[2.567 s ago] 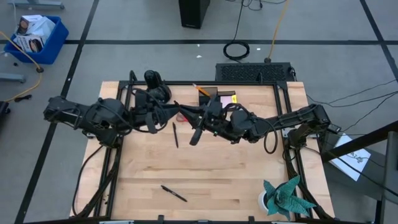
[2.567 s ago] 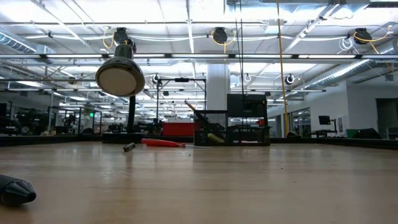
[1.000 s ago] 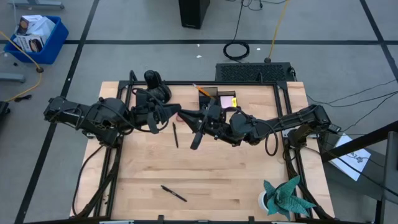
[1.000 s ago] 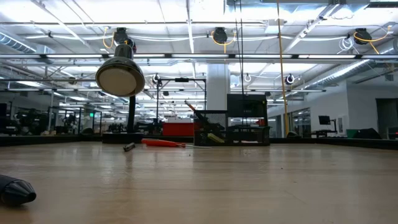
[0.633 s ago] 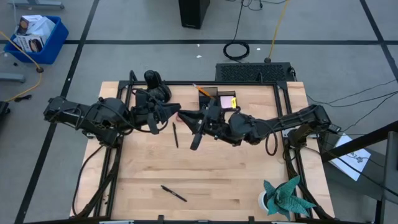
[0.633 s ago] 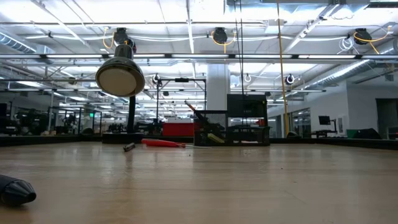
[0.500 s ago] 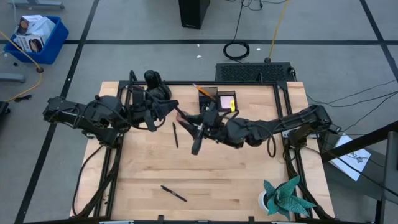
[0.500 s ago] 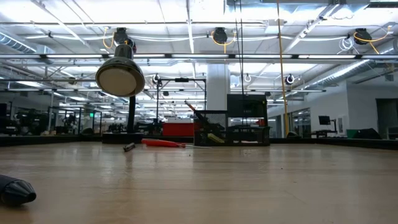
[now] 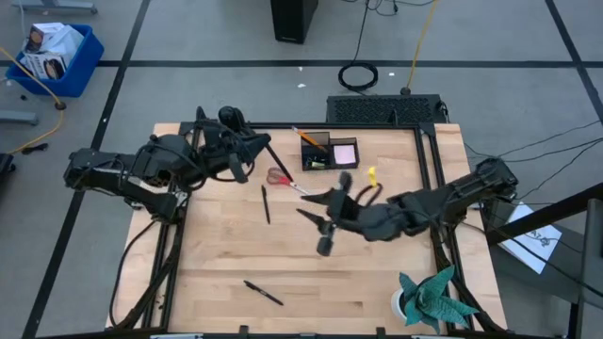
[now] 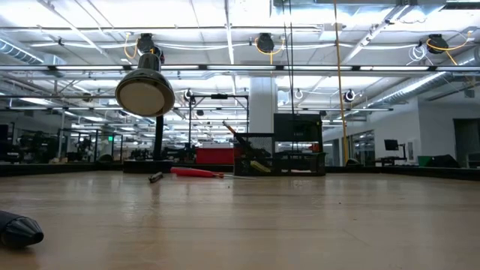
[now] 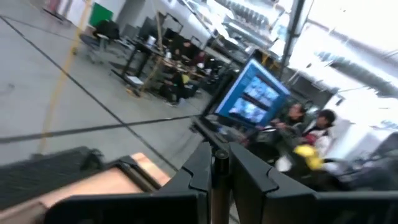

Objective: Pick and place office supplies into organizer
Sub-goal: Put the black pen into the black desk organizer

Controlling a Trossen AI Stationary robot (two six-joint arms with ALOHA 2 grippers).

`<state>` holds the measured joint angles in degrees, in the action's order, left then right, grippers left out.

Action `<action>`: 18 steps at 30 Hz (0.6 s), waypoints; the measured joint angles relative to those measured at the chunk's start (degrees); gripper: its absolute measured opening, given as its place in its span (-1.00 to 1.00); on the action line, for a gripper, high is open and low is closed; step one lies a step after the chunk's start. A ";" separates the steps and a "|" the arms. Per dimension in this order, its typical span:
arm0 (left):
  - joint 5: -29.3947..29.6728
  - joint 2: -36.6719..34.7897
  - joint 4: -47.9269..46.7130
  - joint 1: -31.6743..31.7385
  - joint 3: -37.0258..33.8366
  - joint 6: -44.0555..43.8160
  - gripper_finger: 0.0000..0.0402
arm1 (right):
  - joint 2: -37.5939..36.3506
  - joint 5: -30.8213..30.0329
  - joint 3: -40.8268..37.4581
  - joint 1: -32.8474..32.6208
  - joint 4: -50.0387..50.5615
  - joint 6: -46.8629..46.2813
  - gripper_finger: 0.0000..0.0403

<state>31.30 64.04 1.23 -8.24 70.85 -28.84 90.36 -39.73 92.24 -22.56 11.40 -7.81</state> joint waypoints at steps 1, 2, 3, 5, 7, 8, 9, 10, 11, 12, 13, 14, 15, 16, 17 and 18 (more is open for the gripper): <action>-0.03 0.08 -0.31 0.81 0.00 0.83 -0.83 | -0.65 -1.46 0.00 -0.71 1.35 0.14 -0.38; -0.20 0.12 -0.64 1.56 0.00 1.27 -0.84 | -1.40 -3.27 0.00 -1.41 2.94 0.28 -0.39; -0.74 0.24 -0.95 2.33 0.00 1.56 -0.85 | -2.05 -5.13 0.00 -2.02 4.03 0.59 -0.39; -1.19 0.79 -1.26 4.35 0.00 2.15 -0.86 | -3.18 -8.37 0.00 -2.90 5.42 1.23 -0.41; -1.76 1.54 -1.46 6.20 0.00 3.05 -0.86 | -4.35 -10.75 0.00 -3.80 6.47 1.46 -0.42; -2.48 2.16 -1.09 7.30 0.00 3.69 -0.85 | -4.91 -11.64 0.00 -4.16 7.00 1.46 -0.43; -3.09 2.97 -0.50 8.41 0.02 4.28 -0.84 | -5.45 -12.59 0.00 -4.49 7.39 1.44 -0.43; -3.68 3.63 -0.34 9.42 0.07 4.51 -0.83 | -5.95 -13.22 0.00 -4.78 7.61 1.45 -0.43; -4.25 4.33 -0.58 10.29 0.07 4.66 -0.83 | -6.38 -14.12 0.00 -5.08 7.81 1.47 -0.43; -4.31 5.37 -0.60 11.19 0.07 4.81 -0.83 | -6.83 -14.48 0.00 -5.42 8.23 1.47 -0.43; -4.29 6.59 -0.26 12.04 0.07 5.00 -0.83 | -7.23 -14.52 0.00 -5.70 8.47 1.47 -0.44; -4.29 7.75 -0.11 12.84 0.07 5.66 -0.84 | -7.63 -14.53 0.00 -5.96 8.64 1.44 -0.44; -4.29 8.90 -0.10 13.57 0.07 6.98 -0.85 | -8.02 -14.55 0.00 -6.25 8.84 1.41 -0.44; -4.29 10.40 0.41 14.23 0.07 8.58 -0.85 | -8.61 -14.53 0.00 -6.65 9.03 1.36 -0.44; -4.29 11.80 1.25 14.91 0.07 9.79 -0.85 | -9.11 -14.52 0.00 -7.11 9.06 1.36 -0.44; -4.31 13.09 1.85 15.60 0.07 10.01 -0.85 | -9.65 -14.51 0.00 -7.44 9.06 1.48 -0.44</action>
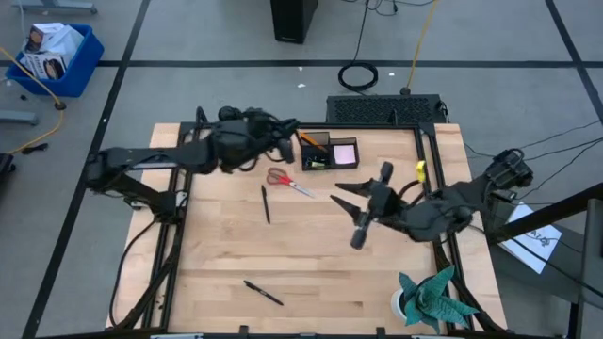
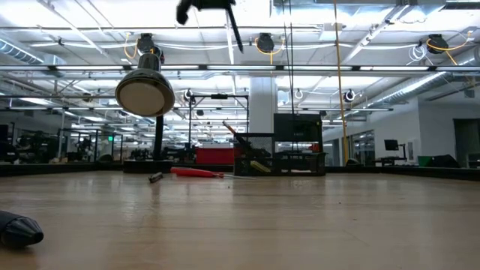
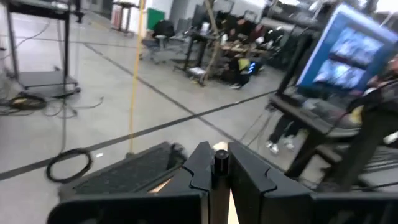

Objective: Pick and place office supplies into organizer
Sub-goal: Put the black pen into the black desk organizer

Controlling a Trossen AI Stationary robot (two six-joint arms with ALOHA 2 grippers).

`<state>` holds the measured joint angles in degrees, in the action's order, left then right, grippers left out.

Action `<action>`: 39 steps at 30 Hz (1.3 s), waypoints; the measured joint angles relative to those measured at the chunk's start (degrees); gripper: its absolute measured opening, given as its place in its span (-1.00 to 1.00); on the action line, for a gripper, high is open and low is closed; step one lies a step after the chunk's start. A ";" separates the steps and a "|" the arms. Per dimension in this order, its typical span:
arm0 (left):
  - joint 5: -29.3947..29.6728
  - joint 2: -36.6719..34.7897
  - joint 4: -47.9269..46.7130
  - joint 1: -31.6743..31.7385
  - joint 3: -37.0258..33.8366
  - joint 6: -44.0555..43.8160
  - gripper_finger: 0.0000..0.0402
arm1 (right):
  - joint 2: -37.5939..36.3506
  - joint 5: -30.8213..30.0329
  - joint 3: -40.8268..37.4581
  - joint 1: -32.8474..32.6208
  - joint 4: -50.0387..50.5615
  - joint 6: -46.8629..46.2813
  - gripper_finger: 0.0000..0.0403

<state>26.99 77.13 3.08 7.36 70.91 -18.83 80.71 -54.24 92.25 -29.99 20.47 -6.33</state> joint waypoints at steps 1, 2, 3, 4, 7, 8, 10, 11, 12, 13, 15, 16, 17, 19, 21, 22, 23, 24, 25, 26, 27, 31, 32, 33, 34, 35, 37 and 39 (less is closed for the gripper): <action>-0.01 1.45 0.87 0.64 0.00 -0.18 -0.84 | -0.63 0.00 0.00 -0.31 0.00 0.36 -0.44; -0.01 2.92 2.37 1.29 0.00 -0.48 -0.83 | -1.26 -0.02 0.00 -0.70 0.02 0.71 -0.44; -0.02 4.37 3.94 1.95 0.00 -0.91 -0.82 | -1.92 -0.01 0.00 -1.06 0.13 1.03 -0.44; -0.01 5.75 5.56 2.56 0.00 -1.03 -0.82 | -2.56 -0.04 0.00 -1.35 0.30 1.27 -0.44; 0.01 10.17 10.85 4.52 0.00 0.37 -0.83 | -4.59 -0.07 0.00 -1.97 0.83 1.46 -0.44; -0.01 11.64 12.24 5.17 0.00 0.46 -0.84 | -5.18 -0.07 0.00 -2.15 0.90 1.49 -0.44; 0.01 14.15 13.71 6.55 0.00 0.45 -0.87 | -6.27 -0.04 0.00 -2.48 0.90 2.37 -0.44; 0.15 15.31 14.32 7.20 0.00 0.48 -0.88 | -6.69 -0.05 0.00 -2.52 0.90 2.87 -0.44; 0.74 16.25 14.56 7.76 0.00 0.33 -0.88 | -7.18 -0.13 0.00 -2.52 0.90 3.44 -0.44; 1.50 17.15 14.96 8.11 0.00 0.32 -0.88 | -7.58 -0.45 0.00 -2.52 0.92 3.93 -0.44; 1.57 18.83 16.47 8.59 0.00 1.77 -0.85 | -8.24 -2.07 0.00 -2.50 1.08 4.07 -0.44; 1.50 19.59 17.16 8.77 0.00 3.35 -0.84 | -8.52 -3.14 0.00 -2.50 1.30 4.06 -0.44; 1.48 20.24 18.15 8.80 0.00 5.45 -0.83 | -8.76 -4.27 0.00 -2.50 1.75 4.07 -0.44; 1.46 21.51 20.10 9.11 0.00 10.12 -0.84 | -9.02 -6.80 0.00 -2.48 2.55 4.08 -0.44; 1.28 22.44 20.69 9.91 0.00 13.09 -0.88 | -9.08 -9.59 0.00 -2.50 2.66 4.26 -0.44; 1.22 22.98 21.03 10.30 0.00 14.18 -0.90 | -9.10 -11.14 0.00 -2.50 2.67 4.29 -0.44; 1.27 23.50 21.38 10.72 0.00 15.14 -0.91 | -9.10 -12.79 0.00 -2.48 2.60 4.24 -0.44; 1.51 23.87 21.34 11.12 0.00 15.60 -0.91 | -9.10 -14.36 0.00 -2.47 2.60 4.24 -0.44; 1.61 24.19 21.26 11.58 0.00 15.78 -0.91 | -9.10 -15.97 0.00 -2.47 2.55 4.24 -0.44; 1.57 24.62 21.35 12.06 0.00 15.70 -0.91 | -9.10 -17.36 0.00 -2.41 2.45 4.21 -0.44; 1.17 25.24 22.08 12.45 0.00 15.42 -0.89 | -9.10 -18.39 0.00 -2.30 2.20 4.16 -0.44; -1.80 27.16 23.09 13.55 -0.03 14.01 -0.83 | -9.21 -22.02 0.00 -2.26 2.04 4.87 -0.43; -1.75 27.61 23.27 13.51 -0.03 14.21 -0.84 | -9.25 -22.53 0.00 -2.26 2.13 5.74 -0.43; -1.45 28.06 23.50 13.33 -0.03 14.67 -0.85 | -9.33 -22.60 0.00 -2.26 2.08 6.60 -0.43; -1.16 28.43 23.64 13.23 -0.04 15.26 -0.87 | -9.47 -22.62 0.00 -2.26 2.10 7.51 -0.43; -1.10 28.89 23.78 13.13 -0.04 15.30 -0.89 | -9.59 -22.62 0.00 -2.26 2.10 8.50 -0.43; -1.52 29.91 24.85 13.22 -0.04 14.25 -0.91 | -9.67 -22.65 0.00 -2.26 2.09 10.08 -0.43; -1.71 30.57 25.03 13.36 -0.04 12.48 -0.90 | -9.87 -22.67 0.00 -2.26 2.19 11.52 -0.43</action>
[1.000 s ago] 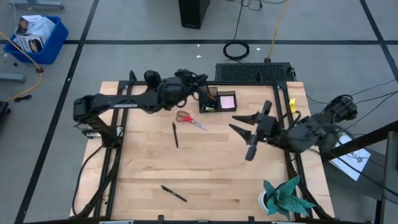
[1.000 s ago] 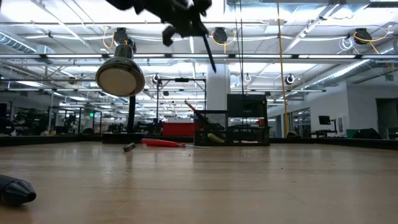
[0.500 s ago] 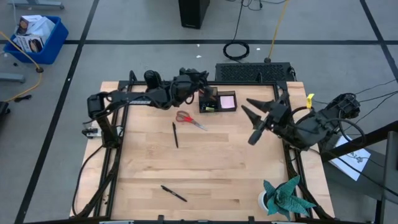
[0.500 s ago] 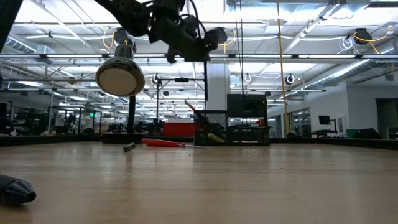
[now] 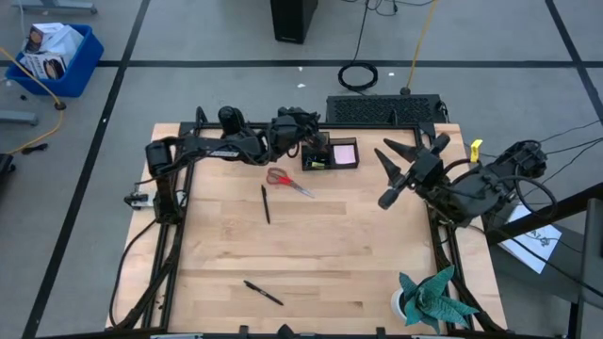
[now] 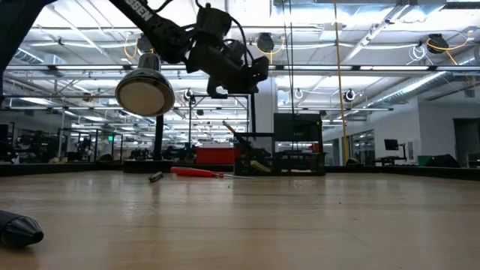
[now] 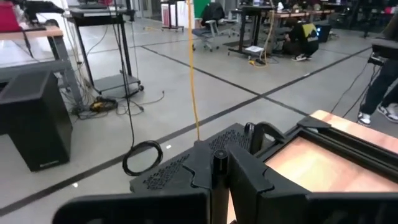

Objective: Pick and place office supplies into organizer
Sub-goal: Put the black pen into the black desk organizer

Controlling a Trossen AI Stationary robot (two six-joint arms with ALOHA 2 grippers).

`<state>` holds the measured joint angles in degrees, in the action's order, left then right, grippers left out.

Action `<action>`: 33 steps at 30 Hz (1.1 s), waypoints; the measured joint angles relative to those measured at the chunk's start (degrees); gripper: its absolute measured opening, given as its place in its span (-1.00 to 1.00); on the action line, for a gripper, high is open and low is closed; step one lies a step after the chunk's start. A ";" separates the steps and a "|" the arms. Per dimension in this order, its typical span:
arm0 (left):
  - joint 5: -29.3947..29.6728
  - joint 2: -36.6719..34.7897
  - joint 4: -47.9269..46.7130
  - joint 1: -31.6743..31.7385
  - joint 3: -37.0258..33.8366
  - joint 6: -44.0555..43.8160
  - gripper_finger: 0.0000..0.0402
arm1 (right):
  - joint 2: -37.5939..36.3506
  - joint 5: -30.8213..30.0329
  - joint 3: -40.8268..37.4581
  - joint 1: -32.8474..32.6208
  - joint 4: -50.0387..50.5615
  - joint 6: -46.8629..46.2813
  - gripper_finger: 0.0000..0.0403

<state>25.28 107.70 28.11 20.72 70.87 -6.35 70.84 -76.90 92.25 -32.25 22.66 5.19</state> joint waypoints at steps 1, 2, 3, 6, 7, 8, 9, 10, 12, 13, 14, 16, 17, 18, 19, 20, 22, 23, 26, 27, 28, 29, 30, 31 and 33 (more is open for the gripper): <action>0.03 0.24 0.08 -0.01 0.00 -0.58 -0.88 | -0.14 0.00 0.00 0.00 0.12 0.35 -0.43; 0.12 0.56 0.10 -0.23 0.00 -1.14 -0.85 | -0.33 0.00 0.00 0.00 0.38 0.44 -0.43; 0.15 0.90 0.29 -0.46 0.00 -1.29 -0.81 | -0.64 0.00 0.00 0.00 0.69 0.21 -0.43; 0.12 1.84 0.43 -1.05 0.00 -1.38 -0.71 | -1.41 0.04 0.00 0.00 2.52 -1.03 -0.43; 0.07 1.94 0.34 -1.13 0.00 -1.51 -0.68 | -1.65 0.06 0.00 0.00 3.45 -1.52 -0.43; 0.08 1.97 0.34 -1.16 0.00 -1.54 -0.65 | -1.80 0.11 0.00 0.00 4.22 -2.03 -0.43; 0.12 1.94 0.48 -1.26 0.00 -1.55 -0.63 | -1.95 0.14 0.00 0.00 4.94 -2.84 -0.43; 0.21 1.90 0.88 -1.28 0.00 -1.57 -0.61 | -2.13 0.16 0.00 0.00 5.72 -3.69 -0.43; 0.24 1.86 1.82 -1.32 0.00 -1.90 -0.60 | -2.34 0.17 0.00 0.00 6.90 -5.42 -0.43; 0.28 1.86 2.20 -1.35 0.00 -2.51 -0.60 | -2.38 0.17 0.00 0.00 7.19 -6.05 -0.43; 0.45 1.86 2.28 -1.36 0.00 -3.32 -0.60 | -2.38 0.16 0.00 0.00 7.53 -6.20 -0.43; 0.46 1.86 2.32 -1.37 0.00 -4.62 -0.60 | -2.33 0.19 0.00 0.00 7.64 -6.16 -0.43; 0.40 1.86 2.47 -1.35 0.00 -5.44 -0.60 | -2.31 0.21 0.00 0.00 7.64 -6.16 -0.43; -0.02 1.86 2.97 -1.35 0.00 -6.31 -0.60 | -2.31 0.20 0.00 0.00 7.64 -6.16 -0.43; -0.50 1.86 3.89 -1.36 0.00 -6.88 -0.60 | -2.31 0.20 0.00 0.00 7.62 -6.14 -0.43; -1.35 1.47 4.84 -1.46 0.00 -7.70 -0.60 | -2.33 0.20 0.00 0.00 7.60 -6.16 -0.43; -2.92 0.70 7.83 -2.00 0.00 -9.47 -0.60 | -2.31 0.20 0.00 0.02 7.62 -6.20 -0.43; -3.88 -0.03 8.98 -2.35 0.00 -10.10 -0.60 | -2.31 0.26 0.00 0.02 7.62 -6.46 -0.43; -5.43 -2.63 11.14 -3.82 0.00 -10.50 -0.60 | -2.31 0.37 0.00 0.02 7.70 -6.66 -0.43; -5.47 -3.80 11.32 -4.34 0.00 -10.22 -0.60 | -2.31 0.39 0.00 0.02 7.92 -7.07 -0.43; -5.50 -5.07 11.44 -4.79 0.00 -9.82 -0.60 | -2.31 0.42 0.00 0.03 8.51 -7.83 -0.43; -5.51 -6.35 11.52 -5.28 0.00 -9.59 -0.60 | -2.31 0.43 0.00 0.13 9.68 -9.02 -0.43; -5.51 -7.73 11.70 -5.74 0.00 -9.63 -0.60 | -2.31 0.48 0.00 0.43 10.97 -10.37 -0.43; -5.53 -9.27 11.02 -6.24 0.00 -10.02 -0.60 | -2.31 0.65 -0.03 0.69 12.22 -11.84 -0.43; -5.51 -11.94 9.99 -7.34 0.00 -10.75 -0.60 | -2.42 2.26 -1.16 1.13 13.93 -15.04 -0.43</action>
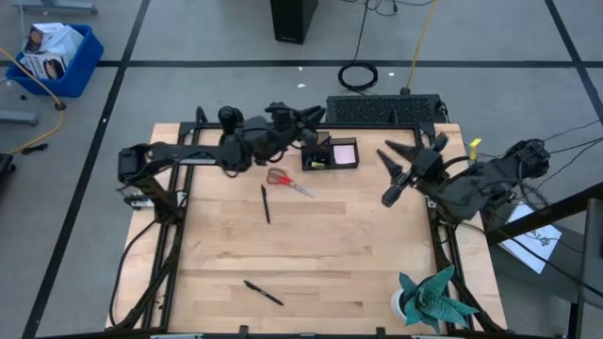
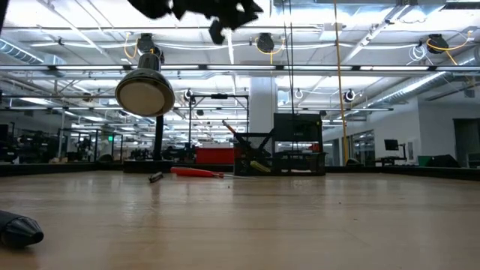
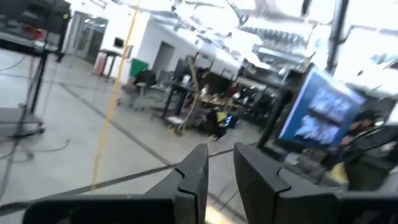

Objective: Pick and place office supplies into organizer
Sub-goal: Put the black pen into the black desk organizer

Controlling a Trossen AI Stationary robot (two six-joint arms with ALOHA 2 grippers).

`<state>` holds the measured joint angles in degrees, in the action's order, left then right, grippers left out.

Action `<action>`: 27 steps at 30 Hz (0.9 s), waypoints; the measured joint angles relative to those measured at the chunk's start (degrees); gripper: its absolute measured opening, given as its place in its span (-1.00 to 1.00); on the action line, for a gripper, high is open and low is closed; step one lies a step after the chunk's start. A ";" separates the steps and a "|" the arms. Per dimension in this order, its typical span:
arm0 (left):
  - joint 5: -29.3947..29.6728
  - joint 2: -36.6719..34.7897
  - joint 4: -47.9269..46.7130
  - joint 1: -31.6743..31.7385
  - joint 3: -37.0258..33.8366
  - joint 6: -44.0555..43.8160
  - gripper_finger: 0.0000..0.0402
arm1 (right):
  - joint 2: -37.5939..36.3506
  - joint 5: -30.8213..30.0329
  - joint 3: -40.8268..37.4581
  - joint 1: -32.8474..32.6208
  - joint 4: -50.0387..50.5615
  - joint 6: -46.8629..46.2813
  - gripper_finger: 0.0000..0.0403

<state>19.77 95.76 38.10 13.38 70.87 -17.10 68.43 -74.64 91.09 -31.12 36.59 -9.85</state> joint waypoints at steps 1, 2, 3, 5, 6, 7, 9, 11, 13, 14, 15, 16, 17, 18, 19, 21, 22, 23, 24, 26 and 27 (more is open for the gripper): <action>0.02 -1.44 -0.69 -0.54 0.00 -0.01 -0.60 | -0.23 0.97 -1.13 0.49 0.08 -1.20 -0.43; 0.00 -2.82 -1.87 -1.08 0.00 -0.10 -0.60 | -0.34 2.28 -2.58 0.99 -0.08 -2.33 -0.43; 0.00 -4.24 -2.90 -1.72 0.00 -0.82 -0.60 | -0.52 4.07 -4.14 1.61 -0.24 -3.50 -0.43; 0.00 -7.23 -5.72 -3.01 0.00 -2.88 -0.60 | -0.83 8.16 -8.05 2.99 -0.92 -6.15 -0.43; 0.00 -8.65 -6.81 -3.67 0.00 -4.01 -0.60 | -0.98 10.45 -10.22 3.67 -1.81 -7.39 -0.43; 0.00 -10.12 -8.19 -4.41 0.00 -5.10 -0.60 | -1.08 12.93 -12.58 4.29 -3.12 -8.74 -0.43; 0.00 -12.80 -11.09 -5.83 0.02 -6.01 -0.60 | -1.13 18.71 -17.46 5.20 -6.94 -11.70 -0.43; 0.00 -15.67 -14.94 -7.47 0.02 -6.14 -0.60 | -1.07 25.72 -22.22 6.04 -13.63 -13.99 -0.43; 0.01 -18.22 -17.56 -9.07 0.02 -7.11 -0.60 | -1.10 32.19 -27.29 6.75 -22.24 -14.57 -0.43; -0.01 -19.65 -19.38 -9.96 0.02 -7.63 -0.60 | -0.93 35.64 -29.95 7.06 -27.53 -14.24 -0.43; -0.11 -20.93 -21.10 -10.82 0.02 -7.65 -0.60 | -0.51 38.85 -32.52 7.32 -32.56 -13.40 -0.43; -0.24 -22.19 -22.85 -11.68 0.02 -7.42 -0.60 | 0.00 41.91 -34.96 7.57 -37.74 -12.60 -0.43; -0.22 -23.42 -24.90 -12.53 0.02 -7.16 -0.60 | 0.73 44.00 -37.10 7.63 -42.05 -12.47 -0.43; -0.26 -24.60 -27.05 -13.41 0.02 -6.88 -0.60 | 1.73 45.27 -38.99 7.77 -46.24 -12.94 -0.43; -0.26 -25.81 -29.56 -14.15 0.02 -6.19 -0.60 | 2.90 46.41 -40.43 7.99 -50.12 -13.52 -0.43; -0.24 -28.13 -35.54 -15.56 0.02 -4.29 -0.60 | 5.50 46.53 -42.03 8.38 -55.33 -13.63 -0.43; -0.24 -29.13 -37.93 -16.14 0.03 -3.76 -0.60 | 6.88 46.35 -42.19 8.72 -56.46 -13.59 -0.43; -0.20 -30.23 -40.76 -16.50 0.04 -3.63 -0.60 | 8.34 46.43 -42.21 9.20 -56.72 -13.59 -0.43; -0.10 -31.28 -43.51 -16.75 0.04 -3.91 -0.60 | 9.81 46.43 -42.21 9.73 -56.54 -13.58 -0.43; -0.05 -32.87 -47.50 -17.04 0.05 -4.56 -0.60 | 11.78 46.08 -42.31 10.75 -56.19 -13.98 -0.43; -0.51 -33.71 -50.15 -17.27 0.07 -4.56 -0.60 | 12.15 45.57 -42.34 11.35 -56.11 -15.04 -0.43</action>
<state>19.26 62.05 -12.05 -3.89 70.94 -21.67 80.58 -29.07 48.75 -19.77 -19.52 -24.90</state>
